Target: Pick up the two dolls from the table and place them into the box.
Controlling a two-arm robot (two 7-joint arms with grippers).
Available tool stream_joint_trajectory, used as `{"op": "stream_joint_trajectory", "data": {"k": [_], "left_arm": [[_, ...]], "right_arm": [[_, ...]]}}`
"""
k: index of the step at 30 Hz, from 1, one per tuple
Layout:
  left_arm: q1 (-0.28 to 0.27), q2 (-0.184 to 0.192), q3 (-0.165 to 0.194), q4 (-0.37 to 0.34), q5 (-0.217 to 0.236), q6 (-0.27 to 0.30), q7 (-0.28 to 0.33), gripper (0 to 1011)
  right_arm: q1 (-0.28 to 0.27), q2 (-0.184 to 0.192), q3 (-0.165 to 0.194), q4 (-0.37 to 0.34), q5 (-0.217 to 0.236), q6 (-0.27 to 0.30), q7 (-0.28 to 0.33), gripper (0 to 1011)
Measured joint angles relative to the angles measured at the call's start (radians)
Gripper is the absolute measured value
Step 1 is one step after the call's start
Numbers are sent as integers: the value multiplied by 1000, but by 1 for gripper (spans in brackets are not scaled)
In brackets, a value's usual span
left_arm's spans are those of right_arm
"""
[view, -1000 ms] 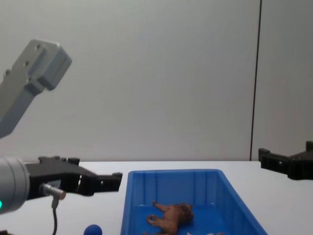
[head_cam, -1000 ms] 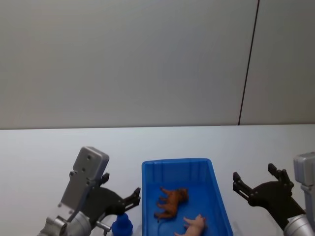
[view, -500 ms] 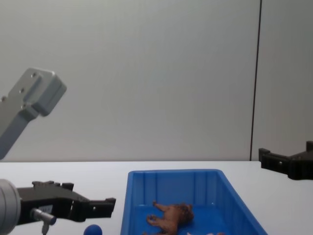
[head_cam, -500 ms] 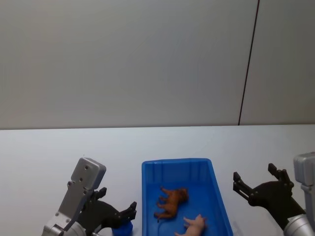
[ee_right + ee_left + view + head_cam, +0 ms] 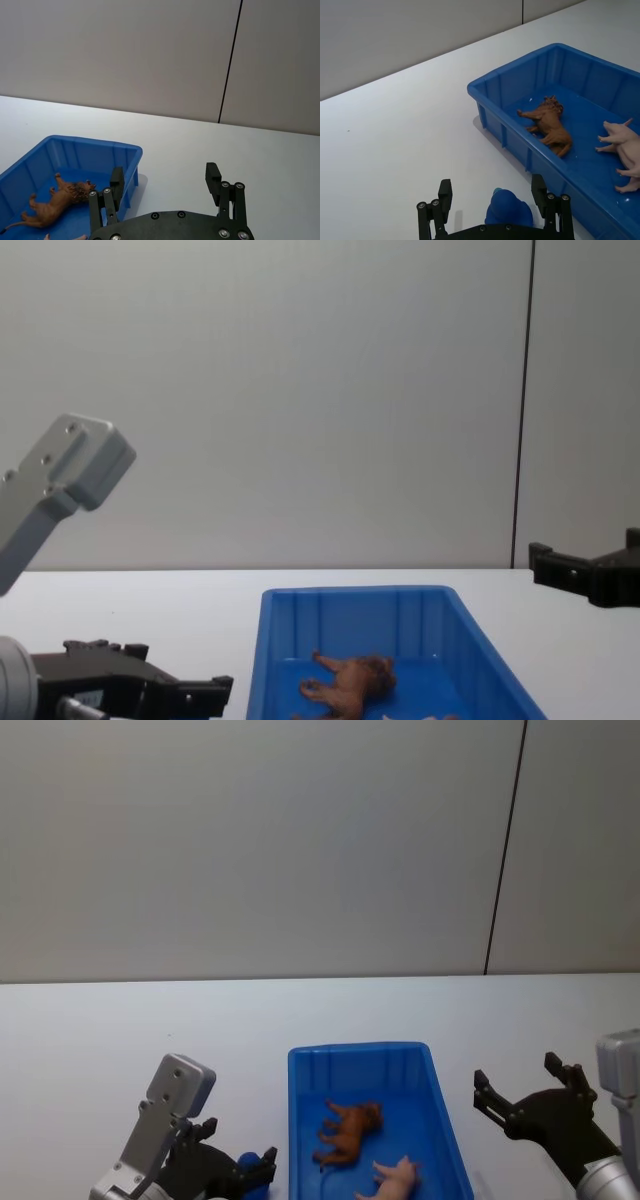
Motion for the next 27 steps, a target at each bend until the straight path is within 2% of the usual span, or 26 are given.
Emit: {"op": "stream_joint_trajectory", "data": {"k": [5,12,13,15,16,19,22,24,27], "left_arm": [[-2,-4,1,13,-2,-1,-22,981],[-6,-11,4,35,-4,1,-50,799],[-7,-12,5,40,-4,2,-55,799],[-7,-12,6,44,-4,3,-59,731],[-7,-13,7,48,-4,4,-63,665],[-6,-14,8,54,-4,4,-68,603],[-5,-14,8,57,-3,3,-70,499],[-4,-14,8,59,0,-1,-73,398],[-3,-15,8,60,1,-7,-73,336]], "right_arm": [[0,0,0,0,0,0,0,1001],[0,0,0,0,0,0,0,1001],[0,0,0,0,0,0,0,1001],[0,0,0,0,0,0,0,1001],[0,0,0,0,0,0,0,1001],[0,0,0,0,0,0,0,1001],[0,0,0,0,0,0,0,1001],[0,0,0,0,0,0,0,1001],[0,0,0,0,0,0,0,1001]]}}
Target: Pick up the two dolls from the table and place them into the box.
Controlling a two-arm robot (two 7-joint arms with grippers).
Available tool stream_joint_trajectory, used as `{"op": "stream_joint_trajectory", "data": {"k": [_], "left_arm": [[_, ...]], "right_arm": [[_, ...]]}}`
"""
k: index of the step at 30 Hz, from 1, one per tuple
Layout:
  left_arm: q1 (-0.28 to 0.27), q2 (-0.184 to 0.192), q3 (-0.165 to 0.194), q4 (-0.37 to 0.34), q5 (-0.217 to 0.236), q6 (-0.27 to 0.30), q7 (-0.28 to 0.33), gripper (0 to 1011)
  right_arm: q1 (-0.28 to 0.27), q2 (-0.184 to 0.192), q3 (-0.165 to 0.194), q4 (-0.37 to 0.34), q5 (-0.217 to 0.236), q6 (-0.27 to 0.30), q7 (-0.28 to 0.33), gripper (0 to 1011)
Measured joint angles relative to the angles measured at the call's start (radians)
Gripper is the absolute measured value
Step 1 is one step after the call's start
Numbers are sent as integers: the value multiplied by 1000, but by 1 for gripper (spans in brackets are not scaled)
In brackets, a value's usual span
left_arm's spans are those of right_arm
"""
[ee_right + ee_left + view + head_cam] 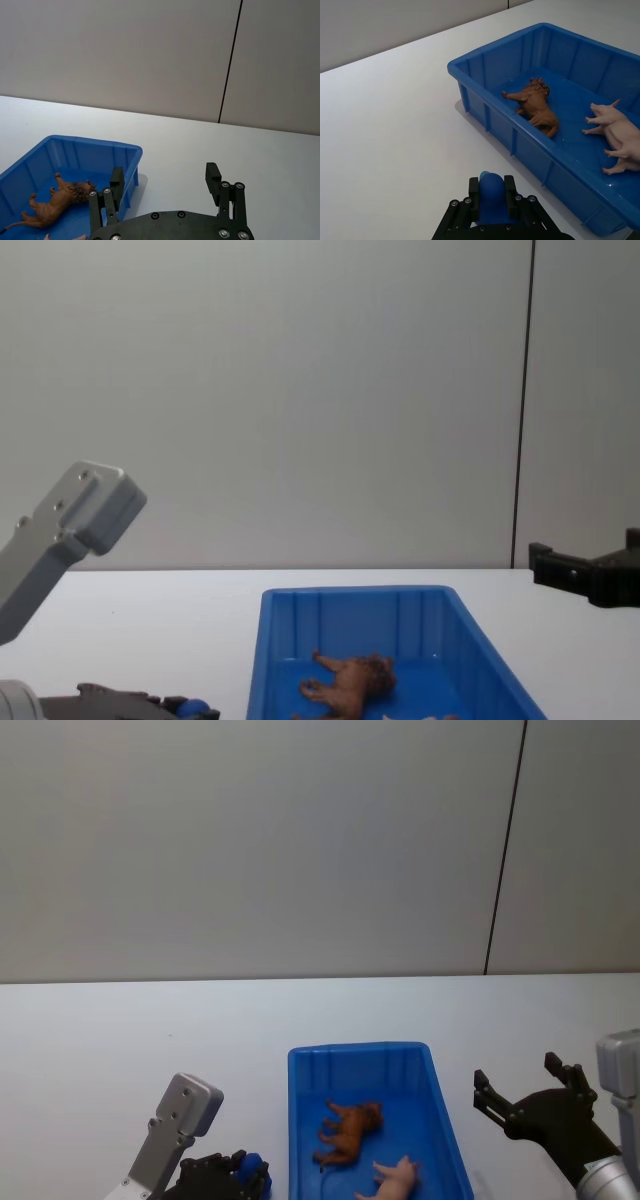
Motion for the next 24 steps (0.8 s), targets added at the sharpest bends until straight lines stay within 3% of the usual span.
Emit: {"op": "stream_joint_trajectory", "data": {"k": [4,18,24], "left_arm": [[2,0,-1,-1,1,-21,0,263],[-3,-4,-12,-43,1,-123,5,178],[-19,-10,-18,-61,2,-172,-26,145]], "right_arm": [[0,0,0,0,0,0,0,1001],[0,0,0,0,0,0,0,1001],[0,0,0,0,0,0,0,1001]]}}
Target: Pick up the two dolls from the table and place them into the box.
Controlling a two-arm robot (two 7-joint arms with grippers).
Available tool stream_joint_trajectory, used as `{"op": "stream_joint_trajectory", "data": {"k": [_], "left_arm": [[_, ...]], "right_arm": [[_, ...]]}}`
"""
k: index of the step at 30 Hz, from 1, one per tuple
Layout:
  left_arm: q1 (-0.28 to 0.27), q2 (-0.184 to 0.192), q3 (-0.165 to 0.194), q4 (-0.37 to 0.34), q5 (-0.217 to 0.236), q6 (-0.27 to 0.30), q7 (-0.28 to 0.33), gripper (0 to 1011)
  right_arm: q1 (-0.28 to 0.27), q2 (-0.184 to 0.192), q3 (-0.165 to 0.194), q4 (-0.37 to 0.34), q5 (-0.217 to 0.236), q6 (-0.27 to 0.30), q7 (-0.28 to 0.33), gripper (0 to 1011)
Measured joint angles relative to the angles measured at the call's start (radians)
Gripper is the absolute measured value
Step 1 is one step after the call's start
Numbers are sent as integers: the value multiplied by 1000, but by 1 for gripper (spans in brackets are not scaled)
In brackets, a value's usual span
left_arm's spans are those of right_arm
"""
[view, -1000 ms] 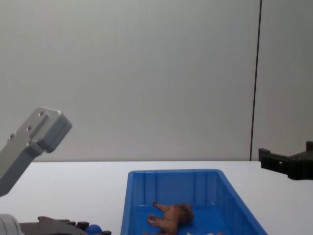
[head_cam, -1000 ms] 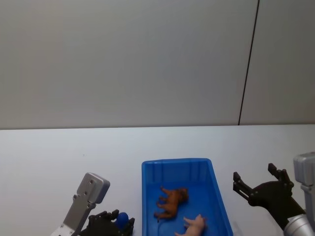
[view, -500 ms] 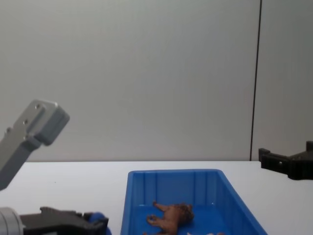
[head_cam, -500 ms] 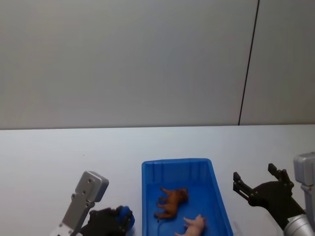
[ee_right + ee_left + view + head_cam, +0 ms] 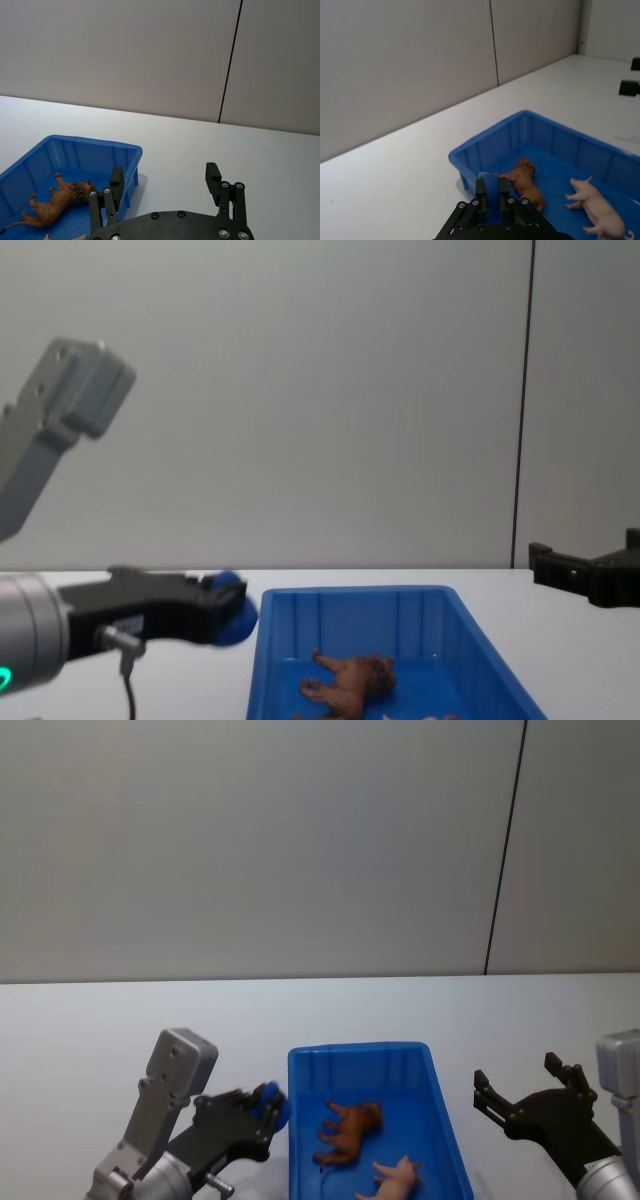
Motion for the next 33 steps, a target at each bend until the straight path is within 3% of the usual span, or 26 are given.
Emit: {"op": "stream_joint_trajectory", "data": {"k": [10,19,21,25,33], "left_arm": [[-35,-20,-3,-4,-20,-77,-101,118],[-65,-46,1,17,-60,-135,-203,388],[-73,-55,4,24,-72,-150,-231,512],[-82,-63,7,30,-84,-165,-257,598],[-92,-73,10,38,-98,-184,-290,862]], "right_arm": [[0,0,0,0,0,0,0,1001],[0,0,0,0,0,0,0,1001],[0,0,0,0,0,0,0,1001],[0,0,0,0,0,0,0,1001],[0,0,0,0,0,0,0,1001]]}}
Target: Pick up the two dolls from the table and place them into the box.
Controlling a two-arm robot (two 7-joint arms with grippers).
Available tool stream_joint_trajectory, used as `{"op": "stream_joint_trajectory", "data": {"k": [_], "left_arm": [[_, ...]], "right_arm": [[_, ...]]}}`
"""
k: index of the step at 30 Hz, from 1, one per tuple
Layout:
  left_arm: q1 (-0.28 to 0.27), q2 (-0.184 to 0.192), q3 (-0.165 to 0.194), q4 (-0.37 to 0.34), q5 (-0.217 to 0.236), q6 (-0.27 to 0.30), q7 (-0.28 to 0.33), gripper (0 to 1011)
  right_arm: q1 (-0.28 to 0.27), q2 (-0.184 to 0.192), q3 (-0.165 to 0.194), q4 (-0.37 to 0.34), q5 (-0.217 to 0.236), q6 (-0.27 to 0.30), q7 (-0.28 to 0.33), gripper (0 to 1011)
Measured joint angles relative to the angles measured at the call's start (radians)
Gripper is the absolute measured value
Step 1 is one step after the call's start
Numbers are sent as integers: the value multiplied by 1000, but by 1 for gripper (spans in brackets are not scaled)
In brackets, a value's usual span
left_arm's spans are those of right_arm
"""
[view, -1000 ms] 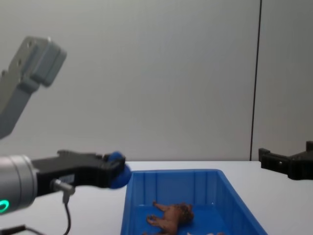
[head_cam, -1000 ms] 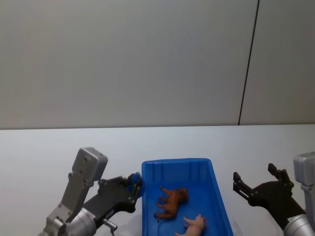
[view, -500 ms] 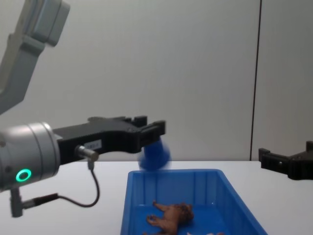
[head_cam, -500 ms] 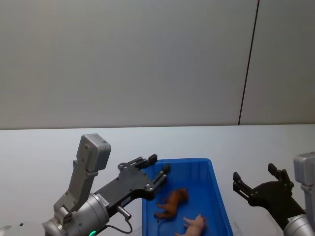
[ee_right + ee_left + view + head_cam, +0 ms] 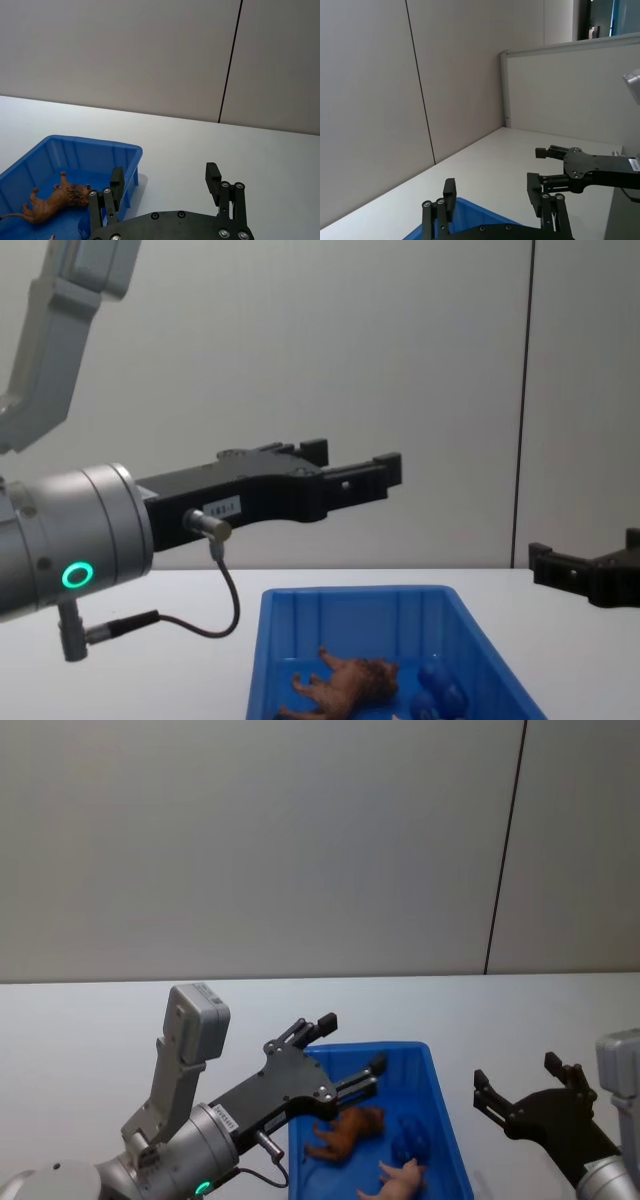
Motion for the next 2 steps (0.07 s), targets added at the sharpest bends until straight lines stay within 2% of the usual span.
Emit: {"op": "stream_joint_trajectory", "data": {"k": [2], "left_arm": [[-2,-2,1,2,-3,-4,-7,921]], "right_arm": [[0,0,0,0,0,0,0,1001]]}}
